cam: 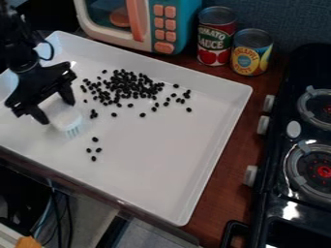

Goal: Sweep into pile

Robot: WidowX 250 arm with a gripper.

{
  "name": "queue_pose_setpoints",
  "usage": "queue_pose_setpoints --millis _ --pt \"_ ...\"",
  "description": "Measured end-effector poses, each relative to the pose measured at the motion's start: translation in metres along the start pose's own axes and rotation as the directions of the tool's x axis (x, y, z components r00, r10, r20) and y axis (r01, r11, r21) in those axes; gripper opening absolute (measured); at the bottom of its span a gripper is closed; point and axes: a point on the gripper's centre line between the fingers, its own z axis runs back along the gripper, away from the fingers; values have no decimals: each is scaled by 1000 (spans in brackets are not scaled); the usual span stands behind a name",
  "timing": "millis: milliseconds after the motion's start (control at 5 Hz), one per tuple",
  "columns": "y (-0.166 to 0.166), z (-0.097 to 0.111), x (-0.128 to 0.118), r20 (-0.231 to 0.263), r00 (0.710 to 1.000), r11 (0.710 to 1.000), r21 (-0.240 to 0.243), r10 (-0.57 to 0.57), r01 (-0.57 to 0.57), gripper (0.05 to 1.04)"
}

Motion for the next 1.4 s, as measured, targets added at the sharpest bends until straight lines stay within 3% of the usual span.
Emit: queue_pose_setpoints --millis 1400 --pt "-97 -21 8 -8 998 998 11 67 -67 735"
